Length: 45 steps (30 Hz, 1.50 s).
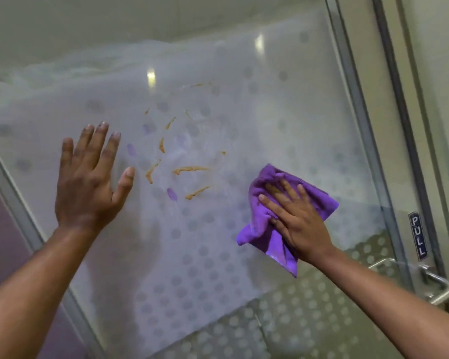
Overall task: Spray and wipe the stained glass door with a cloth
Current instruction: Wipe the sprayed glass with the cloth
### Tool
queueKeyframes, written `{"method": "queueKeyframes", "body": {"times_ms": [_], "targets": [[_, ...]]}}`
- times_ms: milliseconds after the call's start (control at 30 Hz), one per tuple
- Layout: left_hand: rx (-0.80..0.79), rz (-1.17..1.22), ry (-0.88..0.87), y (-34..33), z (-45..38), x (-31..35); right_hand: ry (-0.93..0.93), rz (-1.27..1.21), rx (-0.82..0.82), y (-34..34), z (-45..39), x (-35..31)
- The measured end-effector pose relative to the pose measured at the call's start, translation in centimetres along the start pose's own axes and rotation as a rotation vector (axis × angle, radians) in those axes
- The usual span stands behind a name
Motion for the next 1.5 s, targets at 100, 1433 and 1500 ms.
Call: {"method": "queueKeyframes", "body": {"times_ms": [100, 1433, 1500], "targets": [[0.003, 0.005, 0.003, 0.1, -0.1, 0.1, -0.402, -0.136, 0.133, -0.6, 3.5, -0.5], [0.031, 0.012, 0.052, 0.3, 0.0, 0.3, 0.167, -0.005, -0.010, -0.1, -3.6, -4.8], [0.031, 0.010, 0.050, 0.4, 0.0, 0.3, 0.088, -0.025, -0.002, -1.8, -2.5, -8.2]]}}
Point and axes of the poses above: each hand's wrist, its own z-axis away from the middle knuckle, its own y-axis out of the back of the hand, x = y × z, the point moved 2 cm from there along -z, towards the middle knuckle
